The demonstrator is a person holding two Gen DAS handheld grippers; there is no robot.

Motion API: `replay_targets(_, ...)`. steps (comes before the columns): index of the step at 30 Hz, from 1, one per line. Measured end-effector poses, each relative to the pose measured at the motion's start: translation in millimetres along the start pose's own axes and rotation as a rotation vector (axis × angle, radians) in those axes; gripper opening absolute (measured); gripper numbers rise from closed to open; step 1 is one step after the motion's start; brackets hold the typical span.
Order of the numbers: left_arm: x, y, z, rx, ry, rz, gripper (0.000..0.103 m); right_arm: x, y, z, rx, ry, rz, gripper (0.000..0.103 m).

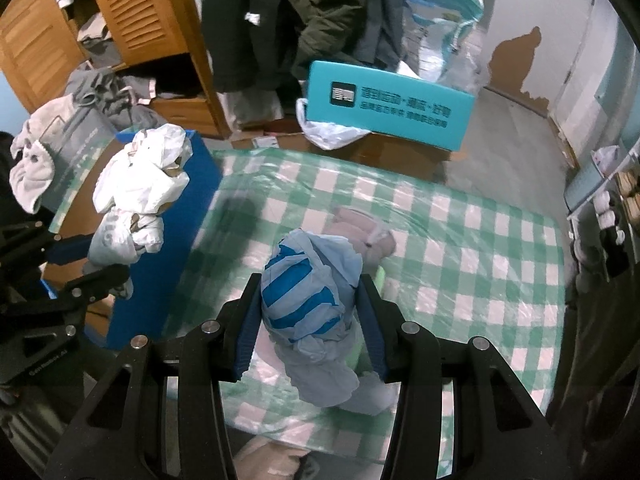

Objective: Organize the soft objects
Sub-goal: 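Lift and carry both held socks over the open cardboard box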

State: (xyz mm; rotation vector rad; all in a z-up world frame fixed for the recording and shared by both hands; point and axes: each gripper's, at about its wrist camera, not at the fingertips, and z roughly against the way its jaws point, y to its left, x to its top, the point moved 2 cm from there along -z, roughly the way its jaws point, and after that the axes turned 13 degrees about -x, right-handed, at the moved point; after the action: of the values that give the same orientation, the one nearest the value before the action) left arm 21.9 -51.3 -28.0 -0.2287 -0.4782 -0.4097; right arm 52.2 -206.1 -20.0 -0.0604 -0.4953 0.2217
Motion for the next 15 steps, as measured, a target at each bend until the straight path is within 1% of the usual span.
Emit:
replay_targets(10,-13.6,30.2,17.1,0.016,-0.023,0.050,0.030,19.8,40.4,2.7,0.048,-0.020,0.043,0.046)
replay_targets(15,-22.4,50.4,23.0,0.037,-0.030,0.081,0.030,30.4,63.5,1.8,0.074,-0.026,0.071,0.046)
